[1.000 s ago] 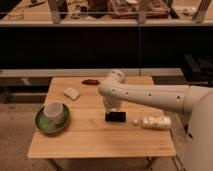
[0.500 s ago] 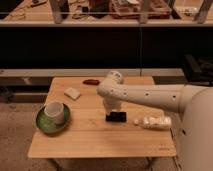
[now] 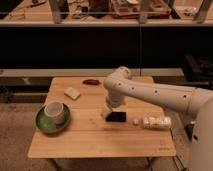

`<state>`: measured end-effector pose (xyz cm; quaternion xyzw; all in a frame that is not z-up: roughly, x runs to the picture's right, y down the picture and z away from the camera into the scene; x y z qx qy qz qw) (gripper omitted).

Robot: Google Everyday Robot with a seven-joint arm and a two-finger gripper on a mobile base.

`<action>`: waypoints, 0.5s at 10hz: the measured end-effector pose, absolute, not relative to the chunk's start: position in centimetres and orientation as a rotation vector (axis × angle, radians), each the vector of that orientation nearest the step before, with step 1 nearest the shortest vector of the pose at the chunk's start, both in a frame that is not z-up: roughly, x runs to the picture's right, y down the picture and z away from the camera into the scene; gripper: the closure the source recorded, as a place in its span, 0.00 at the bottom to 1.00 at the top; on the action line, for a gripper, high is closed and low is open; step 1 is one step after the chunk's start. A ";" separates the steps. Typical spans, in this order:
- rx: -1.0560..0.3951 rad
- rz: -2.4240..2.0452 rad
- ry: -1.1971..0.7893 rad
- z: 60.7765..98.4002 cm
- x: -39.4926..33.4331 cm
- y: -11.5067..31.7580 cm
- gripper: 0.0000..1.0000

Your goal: Place the eraser on the white sponge

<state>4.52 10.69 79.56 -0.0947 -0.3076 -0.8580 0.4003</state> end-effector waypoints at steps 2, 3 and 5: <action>-0.156 -2.327 -0.887 80.3 5.1 10.4 0.20; -0.133 -2.367 -0.898 81.1 4.8 10.6 0.20; -0.099 -2.354 -0.821 83.4 4.6 12.1 0.20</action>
